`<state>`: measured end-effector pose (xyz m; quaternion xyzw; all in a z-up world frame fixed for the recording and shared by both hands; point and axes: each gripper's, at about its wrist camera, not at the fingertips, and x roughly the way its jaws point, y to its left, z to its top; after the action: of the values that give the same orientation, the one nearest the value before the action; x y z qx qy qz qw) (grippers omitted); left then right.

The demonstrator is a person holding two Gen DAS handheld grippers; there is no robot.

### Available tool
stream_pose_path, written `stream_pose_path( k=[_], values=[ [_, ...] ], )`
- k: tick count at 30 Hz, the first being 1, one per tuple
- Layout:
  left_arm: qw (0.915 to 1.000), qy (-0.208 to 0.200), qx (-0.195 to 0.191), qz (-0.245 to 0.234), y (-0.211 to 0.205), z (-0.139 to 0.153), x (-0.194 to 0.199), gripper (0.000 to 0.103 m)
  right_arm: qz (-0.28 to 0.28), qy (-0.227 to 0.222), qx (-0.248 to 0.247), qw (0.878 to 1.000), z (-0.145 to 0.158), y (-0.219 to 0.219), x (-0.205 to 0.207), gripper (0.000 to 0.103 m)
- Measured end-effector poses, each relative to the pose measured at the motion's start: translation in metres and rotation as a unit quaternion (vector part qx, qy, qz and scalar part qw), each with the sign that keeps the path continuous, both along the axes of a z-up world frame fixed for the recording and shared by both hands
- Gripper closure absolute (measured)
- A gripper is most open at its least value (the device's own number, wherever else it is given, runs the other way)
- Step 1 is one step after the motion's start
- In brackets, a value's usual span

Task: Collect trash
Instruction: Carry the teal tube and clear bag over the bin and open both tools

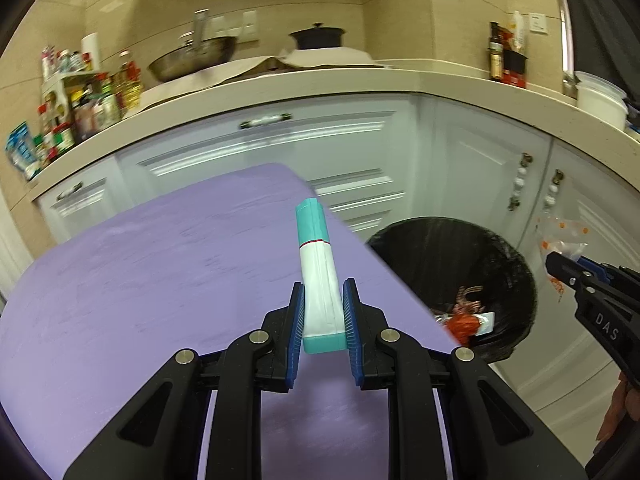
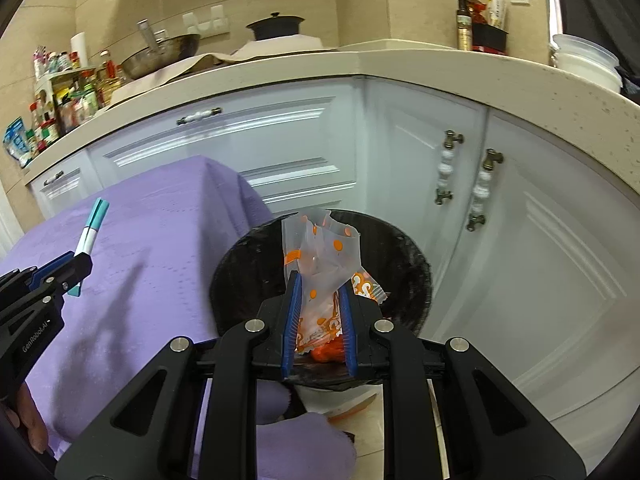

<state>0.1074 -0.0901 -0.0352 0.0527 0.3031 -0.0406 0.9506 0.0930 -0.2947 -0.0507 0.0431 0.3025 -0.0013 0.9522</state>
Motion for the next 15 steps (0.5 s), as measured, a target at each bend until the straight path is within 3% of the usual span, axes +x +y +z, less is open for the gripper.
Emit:
stream_pose_path(
  k=[15],
  values=[
    [0.9989,-0.014,-0.007,-0.044,-0.055,-0.001,0.026,0.083,-0.013,-0.018,-0.006,1.0,0.006,-0.021,0.023,0.085]
  ],
)
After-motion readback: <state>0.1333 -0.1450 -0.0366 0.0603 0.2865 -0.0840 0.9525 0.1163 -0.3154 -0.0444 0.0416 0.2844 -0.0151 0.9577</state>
